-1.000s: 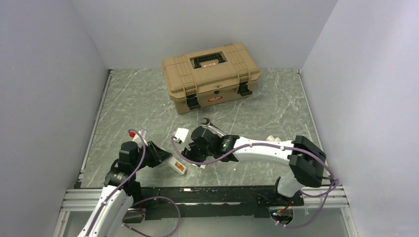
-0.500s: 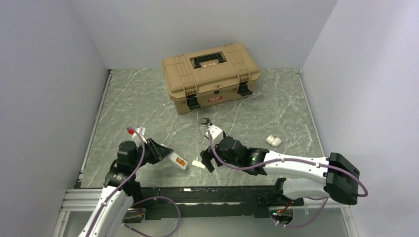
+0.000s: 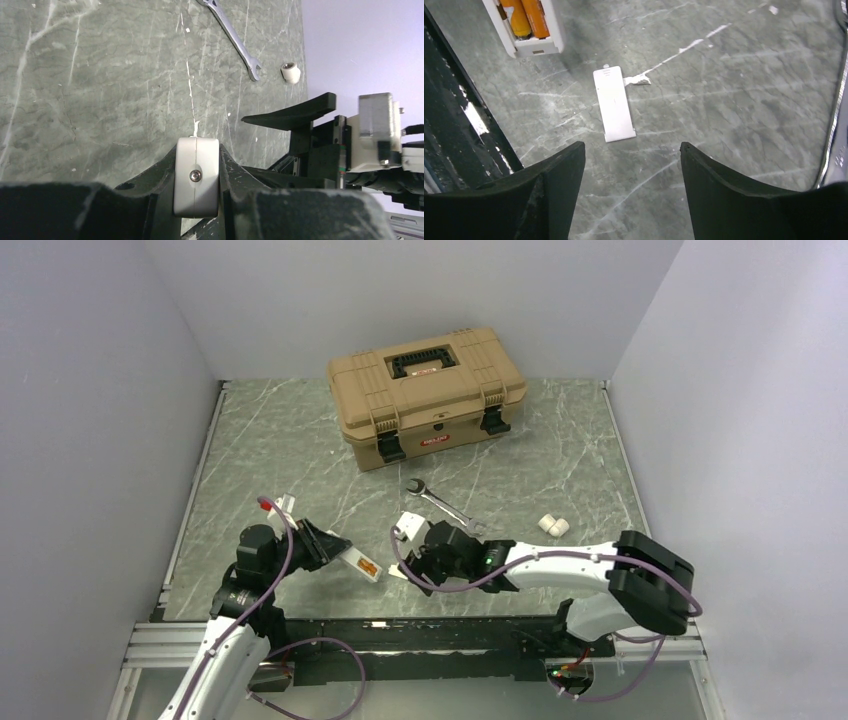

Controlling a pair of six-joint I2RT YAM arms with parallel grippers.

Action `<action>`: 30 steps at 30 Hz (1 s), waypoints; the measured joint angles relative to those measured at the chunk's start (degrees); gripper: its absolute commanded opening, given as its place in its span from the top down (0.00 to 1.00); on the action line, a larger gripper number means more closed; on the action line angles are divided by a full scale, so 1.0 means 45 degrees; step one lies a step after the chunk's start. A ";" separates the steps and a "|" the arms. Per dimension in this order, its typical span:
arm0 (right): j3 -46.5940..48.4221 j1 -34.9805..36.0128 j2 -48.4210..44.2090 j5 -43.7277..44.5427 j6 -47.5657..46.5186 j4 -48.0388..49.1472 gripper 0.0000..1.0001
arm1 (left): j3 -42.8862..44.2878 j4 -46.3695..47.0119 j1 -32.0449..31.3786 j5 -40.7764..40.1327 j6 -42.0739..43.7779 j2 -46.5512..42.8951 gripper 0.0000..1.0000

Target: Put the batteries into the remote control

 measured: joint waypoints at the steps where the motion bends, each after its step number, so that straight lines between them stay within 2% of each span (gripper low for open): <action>1: 0.0102 -0.0010 0.0253 -0.0185 -0.0262 0.0019 0.31 | 0.0000 0.0000 0.0000 0.0029 0.0000 0.0000 1.00; 5: 0.0495 -0.0049 0.1258 -0.0641 -0.1093 0.0112 0.31 | 0.0000 -0.0005 0.0000 0.0126 -0.0005 0.0000 1.00; 14: 0.0787 -0.0092 0.2157 -0.0962 -0.1817 0.0228 0.33 | 0.0000 0.0010 0.0005 0.0277 -0.0146 0.0000 1.00; 30: 0.2157 -0.0121 0.3604 -0.0962 -0.1977 -0.0209 0.51 | 0.0000 0.0005 0.0005 0.0282 -0.0141 0.0000 1.00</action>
